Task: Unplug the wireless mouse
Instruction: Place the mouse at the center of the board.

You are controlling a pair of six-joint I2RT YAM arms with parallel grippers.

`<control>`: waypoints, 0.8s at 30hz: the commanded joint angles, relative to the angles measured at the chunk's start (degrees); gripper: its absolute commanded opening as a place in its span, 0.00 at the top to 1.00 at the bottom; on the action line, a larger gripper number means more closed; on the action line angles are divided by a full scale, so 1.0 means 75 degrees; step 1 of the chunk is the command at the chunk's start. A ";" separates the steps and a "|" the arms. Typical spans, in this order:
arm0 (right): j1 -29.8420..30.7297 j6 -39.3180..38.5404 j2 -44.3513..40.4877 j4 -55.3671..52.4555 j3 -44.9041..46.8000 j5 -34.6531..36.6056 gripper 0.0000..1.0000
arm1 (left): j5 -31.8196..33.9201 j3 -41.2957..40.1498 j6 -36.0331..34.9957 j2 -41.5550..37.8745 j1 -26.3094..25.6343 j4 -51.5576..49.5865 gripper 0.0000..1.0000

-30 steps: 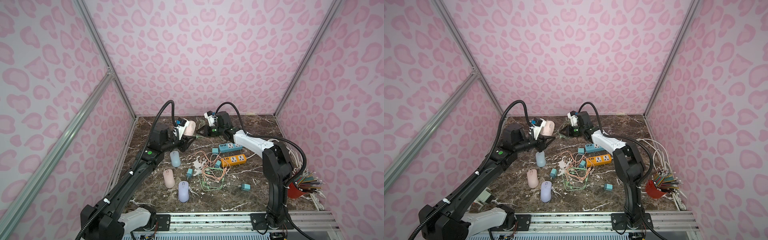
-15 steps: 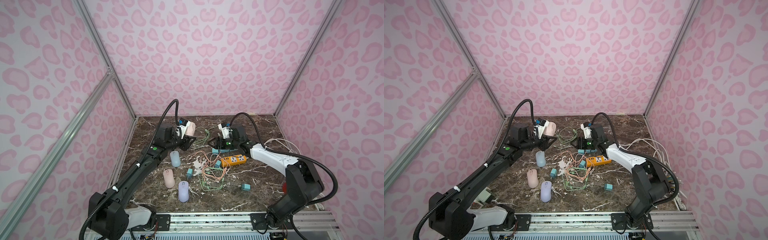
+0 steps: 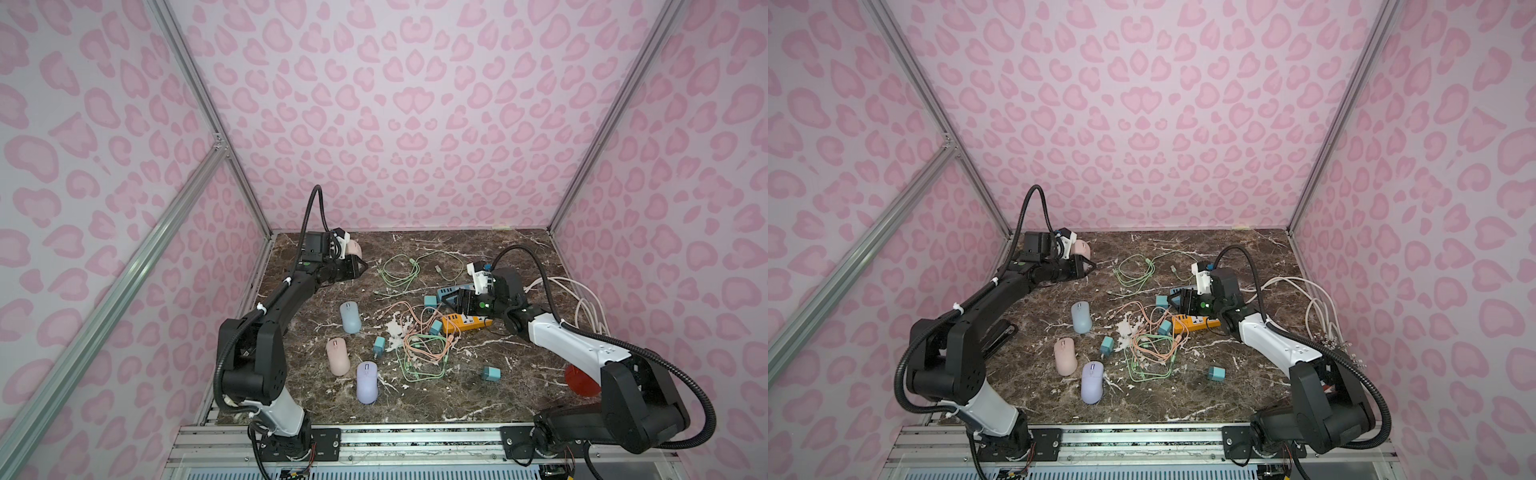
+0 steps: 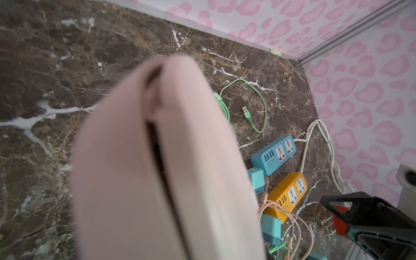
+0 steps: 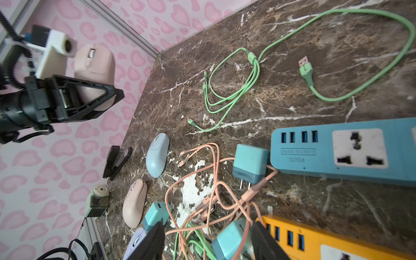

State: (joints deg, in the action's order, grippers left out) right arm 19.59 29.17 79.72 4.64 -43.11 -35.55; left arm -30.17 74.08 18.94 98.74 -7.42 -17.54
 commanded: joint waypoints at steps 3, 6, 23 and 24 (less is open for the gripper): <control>0.0001 0.0311 0.0070 0.0752 0.0225 -0.0350 0.37 | -0.0774 0.0376 0.0564 0.0835 0.0415 -0.0344 0.98; 0.0001 0.0395 0.0016 0.0902 0.0356 -0.0401 0.36 | -0.0834 0.0396 0.0705 0.1142 0.0652 -0.0321 0.98; -0.0023 0.0365 -0.0143 0.0992 0.0578 -0.0440 0.36 | -0.0993 0.0560 0.0968 0.2233 0.1420 -0.0443 0.79; -0.0023 0.0365 -0.0148 0.1004 0.0592 -0.0442 0.36 | -0.0982 0.0600 0.0928 0.2290 0.1443 -0.0486 0.78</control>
State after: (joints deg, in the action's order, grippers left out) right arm 19.49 31.92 78.72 10.00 -39.20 -38.54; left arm -37.43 77.69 26.85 115.13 3.14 -20.80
